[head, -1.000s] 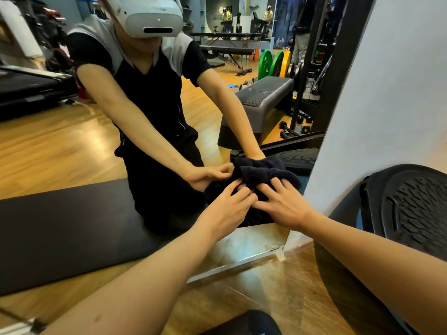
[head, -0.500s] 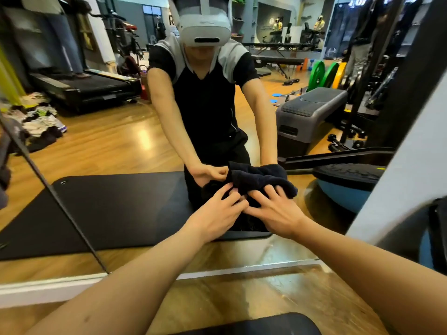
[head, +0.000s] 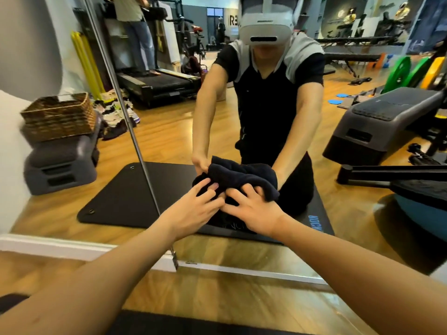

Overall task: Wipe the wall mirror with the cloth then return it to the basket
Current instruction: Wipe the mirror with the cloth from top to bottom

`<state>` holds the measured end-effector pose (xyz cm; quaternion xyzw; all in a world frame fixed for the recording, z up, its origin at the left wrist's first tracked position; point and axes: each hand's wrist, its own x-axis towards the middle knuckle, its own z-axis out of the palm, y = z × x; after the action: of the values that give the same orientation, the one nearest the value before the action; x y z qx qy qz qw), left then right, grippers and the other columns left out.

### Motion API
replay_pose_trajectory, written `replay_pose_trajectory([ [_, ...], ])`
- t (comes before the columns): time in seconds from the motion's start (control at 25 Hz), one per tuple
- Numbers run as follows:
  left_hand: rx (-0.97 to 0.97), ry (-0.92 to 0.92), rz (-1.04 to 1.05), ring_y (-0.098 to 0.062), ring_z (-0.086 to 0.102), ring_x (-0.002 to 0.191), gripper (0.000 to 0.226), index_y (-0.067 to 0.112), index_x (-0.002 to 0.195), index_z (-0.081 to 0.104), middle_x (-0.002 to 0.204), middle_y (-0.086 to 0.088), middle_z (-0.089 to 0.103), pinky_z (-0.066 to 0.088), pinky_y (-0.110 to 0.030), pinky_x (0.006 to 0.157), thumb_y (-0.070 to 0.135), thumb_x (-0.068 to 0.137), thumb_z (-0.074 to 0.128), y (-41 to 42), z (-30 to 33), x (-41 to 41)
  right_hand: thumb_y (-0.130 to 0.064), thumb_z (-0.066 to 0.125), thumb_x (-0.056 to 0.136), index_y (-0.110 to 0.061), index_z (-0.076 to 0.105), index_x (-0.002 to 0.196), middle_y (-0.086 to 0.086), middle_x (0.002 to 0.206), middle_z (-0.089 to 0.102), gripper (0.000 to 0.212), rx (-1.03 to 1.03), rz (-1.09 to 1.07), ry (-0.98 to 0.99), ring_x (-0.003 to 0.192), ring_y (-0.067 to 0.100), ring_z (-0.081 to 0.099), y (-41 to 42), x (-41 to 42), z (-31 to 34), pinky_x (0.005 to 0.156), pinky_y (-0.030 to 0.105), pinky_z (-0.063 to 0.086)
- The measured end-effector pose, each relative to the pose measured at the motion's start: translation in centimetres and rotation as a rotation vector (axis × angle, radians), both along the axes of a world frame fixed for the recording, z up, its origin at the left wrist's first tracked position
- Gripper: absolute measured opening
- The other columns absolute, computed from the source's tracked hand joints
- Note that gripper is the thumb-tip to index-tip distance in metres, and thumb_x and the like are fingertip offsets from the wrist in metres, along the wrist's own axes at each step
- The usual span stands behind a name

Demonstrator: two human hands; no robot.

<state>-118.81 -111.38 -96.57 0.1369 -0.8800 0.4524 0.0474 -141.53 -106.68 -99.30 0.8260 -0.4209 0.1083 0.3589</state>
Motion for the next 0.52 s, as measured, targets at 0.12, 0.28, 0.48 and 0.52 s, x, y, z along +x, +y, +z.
replay_pose_trajectory([
  [0.12, -0.017, -0.038, 0.097, -0.045, 0.045, 0.135, 0.051, 0.005, 0.134, 0.062, 0.141, -0.015, 0.054, 0.019, -0.061, 0.118, 0.028, 0.088, 0.068, -1.5, -0.4, 5.3, -0.019, 0.054, 0.079, -0.031, 0.067, 0.124, 0.002, 0.124, 0.061, 0.049, -0.005, 0.081, -0.022, 0.103, 0.026, 0.046, -2.5, 5.3, 0.0, 0.078, 0.040, 0.052],
  [0.28, -0.038, -0.138, 0.206, -0.047, 0.040, 0.139, 0.053, 0.006, 0.139, 0.057, 0.147, -0.015, 0.048, 0.012, -0.064, 0.117, 0.030, 0.092, 0.063, -3.1, -0.2, 10.5, -0.019, 0.036, 0.088, -0.029, 0.072, 0.112, 0.001, 0.116, 0.066, 0.044, -0.074, 0.125, -0.086, 0.099, 0.024, 0.055, -5.2, 10.7, -0.8, 0.085, 0.038, 0.043],
  [0.48, -0.022, -0.144, 0.309, -0.054, 0.044, 0.132, 0.051, 0.008, 0.126, 0.069, 0.139, -0.020, 0.050, 0.021, -0.063, 0.116, 0.029, 0.080, 0.077, -3.5, -2.6, 12.7, -0.022, 0.060, 0.089, -0.027, 0.070, 0.112, 0.002, 0.123, 0.061, 0.025, -0.060, 0.158, -0.090, 0.110, 0.026, 0.053, -7.2, 13.6, -3.6, 0.103, 0.039, 0.038],
  [0.52, -0.006, -0.139, 0.321, -0.056, 0.043, 0.132, 0.051, 0.008, 0.126, 0.069, 0.139, -0.022, 0.046, 0.021, -0.064, 0.116, 0.029, 0.081, 0.077, -3.5, -3.4, 12.9, -0.020, 0.064, 0.089, -0.024, 0.069, 0.114, 0.004, 0.126, 0.060, 0.025, -0.025, 0.174, -0.099, 0.114, 0.027, 0.055, -7.3, 13.7, -4.2, 0.106, 0.040, 0.040],
])
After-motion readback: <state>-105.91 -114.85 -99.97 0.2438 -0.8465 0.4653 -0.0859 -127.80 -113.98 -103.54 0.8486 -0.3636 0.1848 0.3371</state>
